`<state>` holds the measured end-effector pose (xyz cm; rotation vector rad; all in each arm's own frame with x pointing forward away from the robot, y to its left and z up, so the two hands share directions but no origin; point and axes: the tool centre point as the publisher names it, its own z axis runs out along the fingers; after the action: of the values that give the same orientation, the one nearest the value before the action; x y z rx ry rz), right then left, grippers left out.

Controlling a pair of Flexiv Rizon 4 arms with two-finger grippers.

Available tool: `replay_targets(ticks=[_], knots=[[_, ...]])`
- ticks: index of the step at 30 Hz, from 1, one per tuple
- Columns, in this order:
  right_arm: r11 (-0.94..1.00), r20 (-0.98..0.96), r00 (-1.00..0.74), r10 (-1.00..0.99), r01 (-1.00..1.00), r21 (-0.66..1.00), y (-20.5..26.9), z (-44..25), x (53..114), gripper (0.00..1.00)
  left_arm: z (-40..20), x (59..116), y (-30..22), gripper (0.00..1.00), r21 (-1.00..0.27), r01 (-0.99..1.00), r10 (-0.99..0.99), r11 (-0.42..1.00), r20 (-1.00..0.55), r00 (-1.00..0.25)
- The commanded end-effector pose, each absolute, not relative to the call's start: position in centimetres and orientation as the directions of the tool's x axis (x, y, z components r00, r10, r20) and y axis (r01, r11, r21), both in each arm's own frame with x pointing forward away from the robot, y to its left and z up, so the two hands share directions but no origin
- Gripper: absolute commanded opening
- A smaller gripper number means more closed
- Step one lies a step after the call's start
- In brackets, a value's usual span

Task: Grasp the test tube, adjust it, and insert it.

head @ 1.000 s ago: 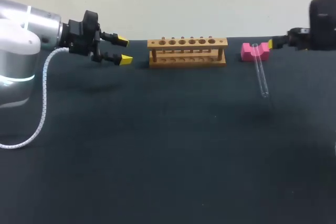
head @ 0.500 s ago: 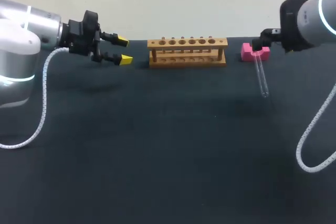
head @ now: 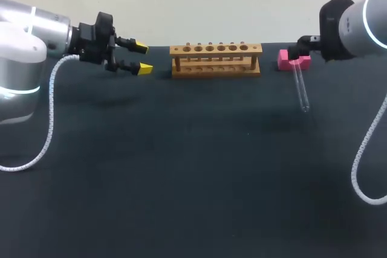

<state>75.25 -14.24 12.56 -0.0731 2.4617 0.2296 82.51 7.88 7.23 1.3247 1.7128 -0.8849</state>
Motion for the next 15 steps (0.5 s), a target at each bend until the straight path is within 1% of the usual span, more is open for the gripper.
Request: replay_targets(ticks=[1,2,5,15], knots=[[0.983,-0.813,-0.579,0.057,-0.108,0.146,-14.2,12.3,75.0,1.00,7.1,82.4,7.9,1.00,-0.058,0.975,0.429,0.216,-0.891,-0.148],[0.987,-0.838,-0.545,0.021,-0.122,0.104,-14.4,11.9,75.1,1.00,7.1,82.4,7.9,1.00,-0.058,0.975,0.429,0.216,-0.891,-0.148],[0.990,-0.850,-0.526,-0.024,-0.128,0.051,-14.6,10.7,75.2,1.00,7.1,82.4,7.9,1.00,-0.058,0.975,0.429,0.216,-0.891,-0.148],[0.989,-0.929,-0.369,-0.036,-0.148,0.020,-14.8,8.3,76.0,1.00,7.1,82.4,7.9,1.00,-0.058,0.975,0.429,0.216,-0.891,-0.148]])
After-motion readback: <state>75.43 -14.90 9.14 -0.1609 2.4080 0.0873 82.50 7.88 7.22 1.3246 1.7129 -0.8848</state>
